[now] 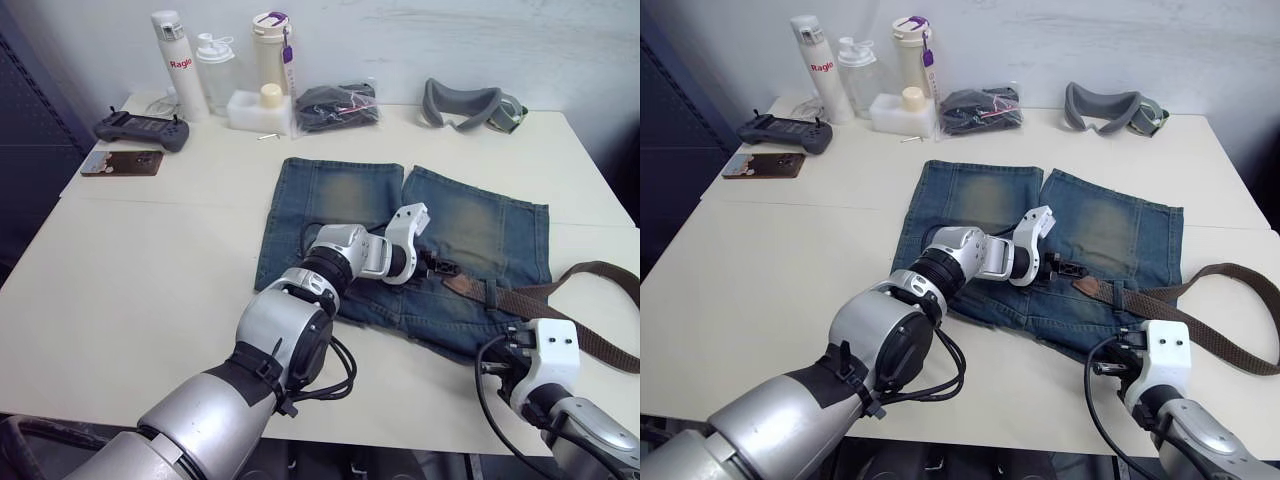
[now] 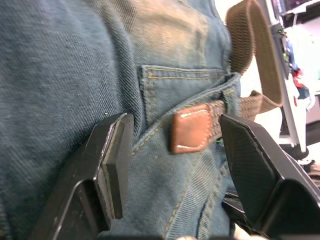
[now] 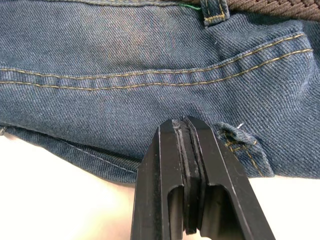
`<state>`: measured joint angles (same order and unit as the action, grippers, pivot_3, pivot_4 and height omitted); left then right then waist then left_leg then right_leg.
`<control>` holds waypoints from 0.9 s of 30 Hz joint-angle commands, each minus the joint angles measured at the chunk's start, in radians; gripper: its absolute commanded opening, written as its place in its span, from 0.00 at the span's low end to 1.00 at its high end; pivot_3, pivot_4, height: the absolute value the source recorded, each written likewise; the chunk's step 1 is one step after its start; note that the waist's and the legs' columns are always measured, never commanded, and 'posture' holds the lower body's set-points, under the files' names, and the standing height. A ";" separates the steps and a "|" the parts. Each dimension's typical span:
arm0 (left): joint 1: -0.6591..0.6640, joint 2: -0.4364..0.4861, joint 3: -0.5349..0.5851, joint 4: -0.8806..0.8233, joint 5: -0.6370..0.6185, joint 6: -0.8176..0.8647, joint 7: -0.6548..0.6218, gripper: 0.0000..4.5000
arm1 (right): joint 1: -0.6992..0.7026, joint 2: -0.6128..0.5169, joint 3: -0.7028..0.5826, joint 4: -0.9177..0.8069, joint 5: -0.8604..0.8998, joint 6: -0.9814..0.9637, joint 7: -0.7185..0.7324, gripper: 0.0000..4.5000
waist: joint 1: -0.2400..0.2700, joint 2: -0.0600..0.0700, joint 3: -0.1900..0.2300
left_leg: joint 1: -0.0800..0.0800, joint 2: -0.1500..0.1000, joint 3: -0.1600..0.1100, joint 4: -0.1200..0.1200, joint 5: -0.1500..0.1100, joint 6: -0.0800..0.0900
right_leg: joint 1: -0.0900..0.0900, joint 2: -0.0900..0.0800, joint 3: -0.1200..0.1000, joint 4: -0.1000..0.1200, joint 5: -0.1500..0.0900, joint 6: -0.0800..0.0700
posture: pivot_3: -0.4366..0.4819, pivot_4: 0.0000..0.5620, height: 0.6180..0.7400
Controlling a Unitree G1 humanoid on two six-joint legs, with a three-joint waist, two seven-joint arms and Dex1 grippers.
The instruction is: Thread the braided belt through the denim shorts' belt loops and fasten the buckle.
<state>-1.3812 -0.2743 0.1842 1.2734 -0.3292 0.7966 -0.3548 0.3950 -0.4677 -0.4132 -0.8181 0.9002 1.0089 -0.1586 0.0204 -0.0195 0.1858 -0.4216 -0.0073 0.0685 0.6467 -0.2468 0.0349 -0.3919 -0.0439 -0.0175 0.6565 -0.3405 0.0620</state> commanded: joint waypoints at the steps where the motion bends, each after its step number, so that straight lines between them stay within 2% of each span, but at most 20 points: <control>1: -0.033 -0.245 -0.074 -0.019 0.028 0.002 -0.150 0.67 | 0.019 0.008 -0.009 -0.021 0.006 0.015 -0.004 0.00 | 0.000 0.000 0.000 | 0.000 0.000 0.000 0.000 0.000 0.000 | 0.000 0.000 0.000 0.000 0.000 0.000 | 0.48 0.27 0.98; 6: -0.026 -0.251 -0.170 -0.029 0.074 0.019 -0.306 0.67 | 0.012 0.004 -0.010 -0.017 0.008 0.018 -0.003 0.00 | 0.001 0.000 0.000 | 0.000 0.000 0.000 0.000 0.000 0.000 | 0.000 0.000 0.000 0.000 0.000 0.000 | 0.48 0.27 0.98; 10: -0.018 -0.253 -0.225 -0.040 0.100 -0.005 -0.377 0.67 | 0.005 0.002 -0.008 -0.014 0.008 0.020 -0.003 0.00 | 0.001 0.000 0.000 | 0.000 0.000 0.000 0.000 -0.001 0.002 | 0.000 0.000 0.000 0.000 0.000 -0.001 | 0.48 0.27 0.98; 16: -0.009 -0.244 -0.215 -0.029 0.093 -0.012 -0.346 0.67 | -0.004 0.004 -0.004 -0.011 0.006 0.022 -0.003 0.00 | 0.000 0.000 0.000 | 0.000 0.000 0.000 0.000 -0.002 0.005 | 0.000 0.000 0.000 0.000 -0.001 -0.001 | 0.48 0.27 0.98; 20: 0.004 -0.244 -0.176 -0.010 0.071 -0.017 -0.268 0.67 | -0.009 0.009 -0.003 -0.013 0.004 0.026 -0.004 0.00 | 0.000 0.000 0.000 | 0.000 0.000 0.000 0.000 -0.001 0.006 | 0.000 0.000 0.000 0.000 -0.001 -0.001 | 0.48 0.27 0.98; 25: 0.009 -0.256 -0.141 -0.003 0.051 -0.017 -0.231 0.67 | -0.003 0.016 -0.002 -0.021 0.002 0.029 -0.005 0.00 | 0.000 0.000 0.000 | 0.000 0.000 0.000 0.000 -0.001 0.006 | 0.000 0.000 0.000 0.000 -0.001 -0.001 | 0.48 0.27 0.98; 27: 0.011 -0.263 -0.141 -0.004 0.049 -0.015 -0.236 0.56 | 0.004 0.017 -0.008 -0.026 0.004 0.029 -0.005 0.00 | 0.000 0.000 0.000 | 0.000 0.000 0.000 0.000 -0.002 0.006 | 0.000 0.000 0.000 0.000 -0.001 -0.001 | 0.48 0.27 0.98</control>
<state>-1.3816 -0.2757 0.0305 1.2708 -0.2647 0.7865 -0.5893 0.3820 -0.4576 -0.4174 -0.8218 0.9010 1.0273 -0.1624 0.0208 -0.0194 0.1858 -0.4218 -0.0072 0.0681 0.6464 -0.2483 0.0409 -0.3922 -0.0442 -0.0175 0.6564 -0.3410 0.0611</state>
